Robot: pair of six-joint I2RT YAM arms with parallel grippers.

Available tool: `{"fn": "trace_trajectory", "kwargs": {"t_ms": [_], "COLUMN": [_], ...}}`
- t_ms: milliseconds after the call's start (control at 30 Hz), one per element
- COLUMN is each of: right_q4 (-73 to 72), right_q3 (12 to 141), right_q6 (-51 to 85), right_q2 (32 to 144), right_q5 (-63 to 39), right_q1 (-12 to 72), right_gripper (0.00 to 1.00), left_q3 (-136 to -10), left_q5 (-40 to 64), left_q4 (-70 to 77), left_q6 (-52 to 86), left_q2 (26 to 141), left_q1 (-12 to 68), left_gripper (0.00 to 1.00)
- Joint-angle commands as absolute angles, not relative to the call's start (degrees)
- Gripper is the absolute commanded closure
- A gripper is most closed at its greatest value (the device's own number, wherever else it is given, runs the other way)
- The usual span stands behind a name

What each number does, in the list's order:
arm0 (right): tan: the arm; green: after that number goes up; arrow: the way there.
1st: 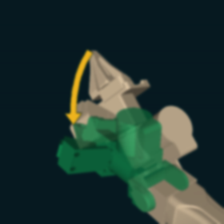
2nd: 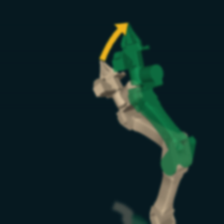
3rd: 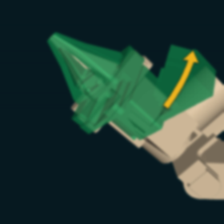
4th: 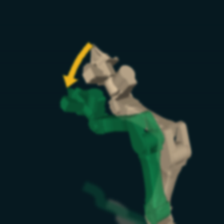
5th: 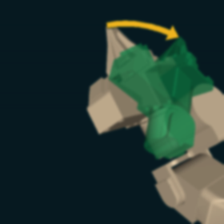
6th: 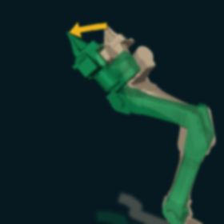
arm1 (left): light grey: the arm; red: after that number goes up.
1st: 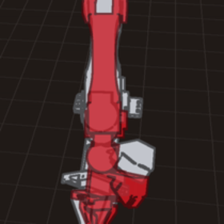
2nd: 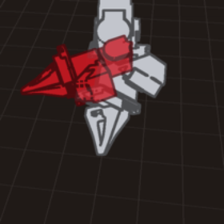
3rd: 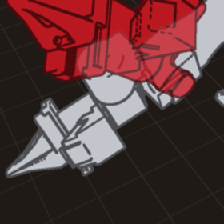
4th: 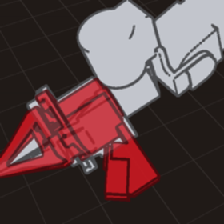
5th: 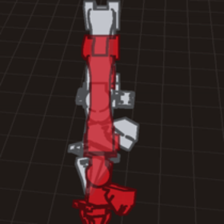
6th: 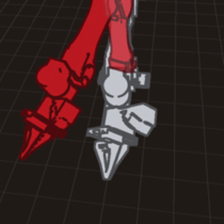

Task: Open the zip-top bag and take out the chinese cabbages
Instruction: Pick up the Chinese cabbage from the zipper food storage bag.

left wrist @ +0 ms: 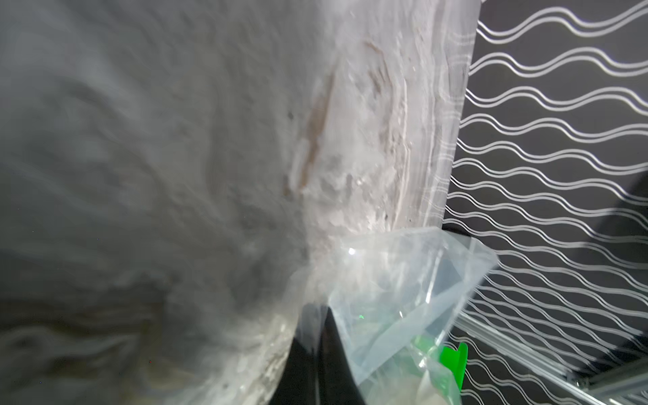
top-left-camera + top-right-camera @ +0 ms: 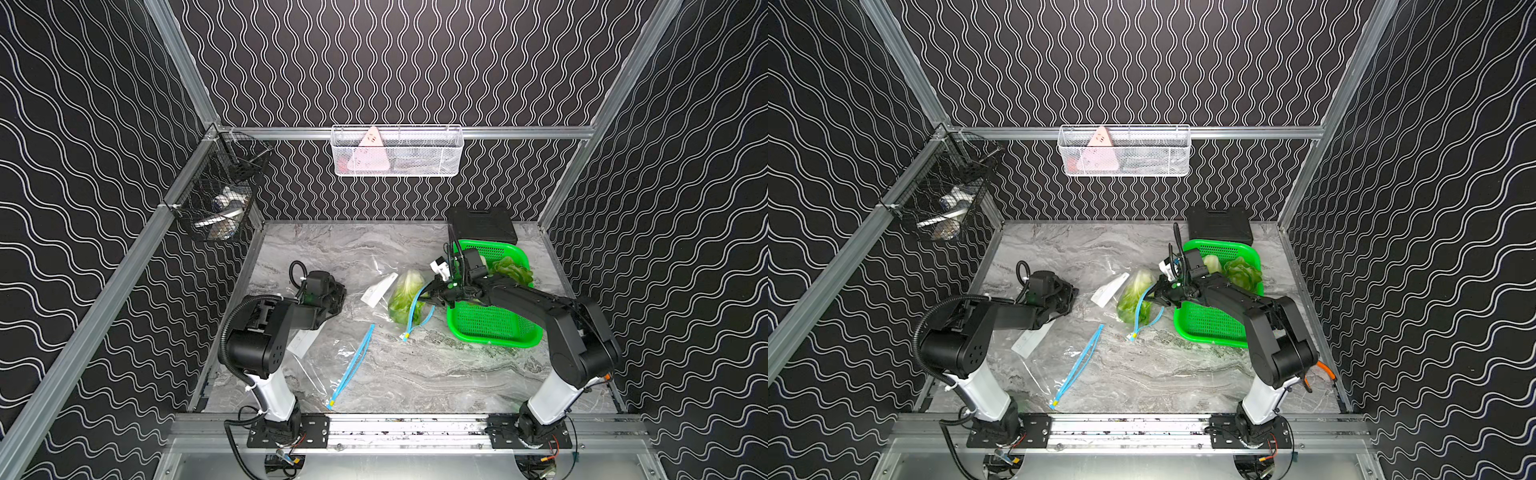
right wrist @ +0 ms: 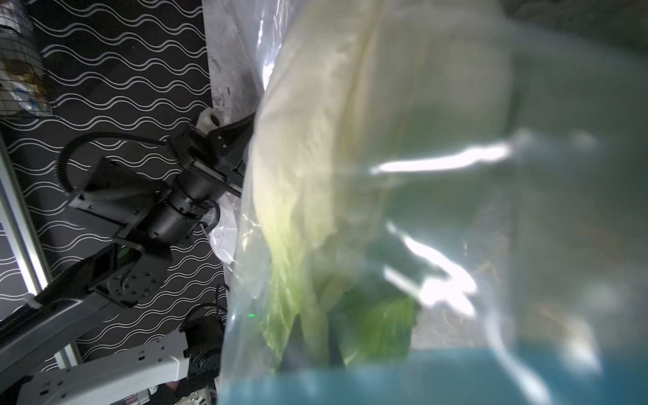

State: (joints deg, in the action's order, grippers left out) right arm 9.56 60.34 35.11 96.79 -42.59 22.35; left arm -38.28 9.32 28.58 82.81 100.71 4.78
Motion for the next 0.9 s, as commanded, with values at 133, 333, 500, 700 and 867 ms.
{"fn": "trace_trajectory", "kwargs": {"t_ms": [133, 333, 500, 700, 867], "right_q4": [16.9, 16.03, 17.45, 23.46, 28.28], "right_q3": [58.54, 56.84, 58.07, 60.26, 62.0], "right_q6": [24.54, 24.87, 26.72, 24.59, 22.56], "right_q2": [86.03, 76.92, 72.49, 67.37, 64.18], "right_q5": [-48.93, -47.75, -43.42, -38.01, -27.97], "right_q1": [17.14, 15.59, 14.01, 11.03, 9.52], "right_gripper": [1.0, 1.0, 1.0, 1.0, 1.0], "left_q3": [-38.36, -39.87, -41.42, -43.66, -44.99], "left_q5": [8.05, 7.58, 7.63, 8.17, 8.65], "left_q4": [28.9, 28.84, 28.04, 27.29, 27.21], "left_q6": [83.53, 84.26, 84.2, 84.37, 84.0], "left_q2": [100.79, 102.08, 102.96, 104.27, 104.94], "left_q1": [1.09, 0.0, -0.7, -2.7, -3.16], "left_gripper": [1.0, 1.0, 1.0, 1.0, 1.0]}}
